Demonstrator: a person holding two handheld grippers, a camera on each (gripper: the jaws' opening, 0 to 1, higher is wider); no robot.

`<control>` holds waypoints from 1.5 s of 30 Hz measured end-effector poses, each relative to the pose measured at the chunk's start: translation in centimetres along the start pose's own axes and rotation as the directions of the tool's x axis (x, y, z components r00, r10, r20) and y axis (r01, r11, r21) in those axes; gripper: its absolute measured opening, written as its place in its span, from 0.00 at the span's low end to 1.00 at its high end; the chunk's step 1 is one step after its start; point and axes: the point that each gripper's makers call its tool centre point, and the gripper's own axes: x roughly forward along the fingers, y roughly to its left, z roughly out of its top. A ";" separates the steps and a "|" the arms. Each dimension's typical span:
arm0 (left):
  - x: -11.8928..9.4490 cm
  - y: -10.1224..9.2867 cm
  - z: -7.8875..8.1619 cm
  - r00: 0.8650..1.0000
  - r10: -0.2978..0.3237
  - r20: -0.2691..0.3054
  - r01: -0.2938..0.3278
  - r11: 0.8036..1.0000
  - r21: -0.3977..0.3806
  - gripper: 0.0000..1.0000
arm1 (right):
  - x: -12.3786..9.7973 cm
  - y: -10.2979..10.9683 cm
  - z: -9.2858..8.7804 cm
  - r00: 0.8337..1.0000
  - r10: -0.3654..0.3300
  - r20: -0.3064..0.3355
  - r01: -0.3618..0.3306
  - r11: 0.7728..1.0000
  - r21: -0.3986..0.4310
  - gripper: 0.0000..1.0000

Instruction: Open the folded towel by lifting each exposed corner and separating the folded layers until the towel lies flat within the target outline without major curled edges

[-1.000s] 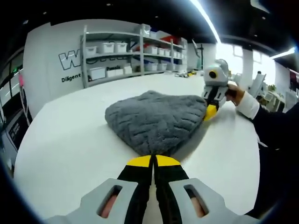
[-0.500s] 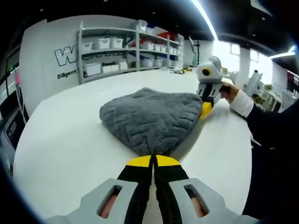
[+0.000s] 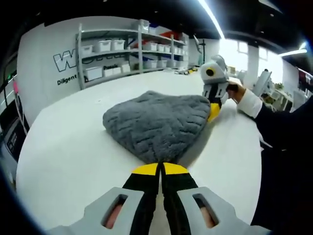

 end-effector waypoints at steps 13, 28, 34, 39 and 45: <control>0.1 0.3 0.2 1.000 0.013 0.023 -0.014 0.999 0.048 0.13 | -0.5 -0.6 0.1 0.998 -0.053 0.028 0.056 0.989 -0.140 0.08; -0.1 -0.1 2.0 0.994 0.039 0.100 -0.055 0.985 0.165 0.36 | -1.4 -2.6 1.0 0.986 -0.147 0.081 0.159 0.971 -0.181 0.29; 0.2 0.2 3.1 0.988 0.059 0.141 -0.090 0.970 0.226 0.46 | -1.7 -3.4 1.7 0.975 -0.194 0.110 0.214 0.951 -0.221 0.39; 0.9 -0.4 3.5 0.986 0.054 0.155 -0.092 0.964 0.249 0.53 | -1.9 -4.0 1.9 0.968 -0.219 0.119 0.242 0.944 -0.225 0.47; 1.5 -1.3 4.3 0.982 0.047 0.185 -0.101 0.950 0.297 0.55 | -2.0 -4.7 2.1 0.958 -0.258 0.125 0.281 0.929 -0.241 0.57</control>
